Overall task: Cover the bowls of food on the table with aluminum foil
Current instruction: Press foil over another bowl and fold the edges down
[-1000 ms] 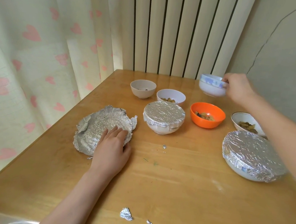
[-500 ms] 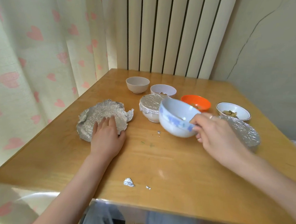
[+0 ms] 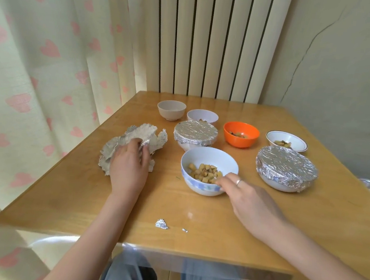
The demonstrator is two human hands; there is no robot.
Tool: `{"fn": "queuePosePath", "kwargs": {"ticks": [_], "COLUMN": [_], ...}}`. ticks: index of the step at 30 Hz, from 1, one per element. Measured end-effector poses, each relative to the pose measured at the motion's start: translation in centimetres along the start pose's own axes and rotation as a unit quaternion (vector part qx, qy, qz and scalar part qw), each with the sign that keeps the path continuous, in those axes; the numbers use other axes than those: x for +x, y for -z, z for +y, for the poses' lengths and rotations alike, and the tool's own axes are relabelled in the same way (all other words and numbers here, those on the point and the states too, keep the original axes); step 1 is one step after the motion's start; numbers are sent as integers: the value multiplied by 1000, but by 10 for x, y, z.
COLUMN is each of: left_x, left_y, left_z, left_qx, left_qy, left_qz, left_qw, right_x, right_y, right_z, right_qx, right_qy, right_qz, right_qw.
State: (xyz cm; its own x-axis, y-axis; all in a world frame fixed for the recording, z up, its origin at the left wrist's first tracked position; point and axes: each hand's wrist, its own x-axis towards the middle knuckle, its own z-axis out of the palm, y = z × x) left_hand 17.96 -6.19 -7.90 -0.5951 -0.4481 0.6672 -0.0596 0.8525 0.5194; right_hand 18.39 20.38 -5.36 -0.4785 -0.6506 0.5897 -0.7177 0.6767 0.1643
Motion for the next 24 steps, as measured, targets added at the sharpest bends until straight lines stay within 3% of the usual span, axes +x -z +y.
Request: {"fn": "queuePosePath", "kwargs": {"ticks": [5, 8, 10, 13, 15, 19, 21, 23, 24], "left_x": [5, 14, 28, 47, 46, 27, 19, 17, 16], "left_y": [13, 27, 35, 43, 44, 41, 38, 36, 36], "left_z": [2, 15, 19, 21, 30, 57, 66, 70, 71], "left_qx": [-151, -289, -369, -455, -509, -574, -585, -590, -587], "left_qy": [43, 128, 206, 292, 322, 315, 309, 310, 301], "left_qz": [175, 225, 213, 126, 30, -109, -130, -152, -169], "left_qw": [972, 922, 881, 832, 798, 748, 739, 730, 732], "right_x": [-5, 0, 10, 32, 54, 89, 92, 90, 88], "right_y": [-6, -4, -5, -3, 2, 12, 16, 11, 7], "right_z": [6, 8, 11, 12, 10, 9, 7, 8, 11], "right_qx": [74, 110, 136, 238, 378, 648, 679, 673, 653], "right_qy": [-21, -16, -17, -84, -192, -362, -391, -417, -429], "right_qz": [26, 94, 136, 158, 140, 7, -8, 23, 41], "right_qw": [997, 989, 981, 955, 895, 670, 622, 611, 623]}}
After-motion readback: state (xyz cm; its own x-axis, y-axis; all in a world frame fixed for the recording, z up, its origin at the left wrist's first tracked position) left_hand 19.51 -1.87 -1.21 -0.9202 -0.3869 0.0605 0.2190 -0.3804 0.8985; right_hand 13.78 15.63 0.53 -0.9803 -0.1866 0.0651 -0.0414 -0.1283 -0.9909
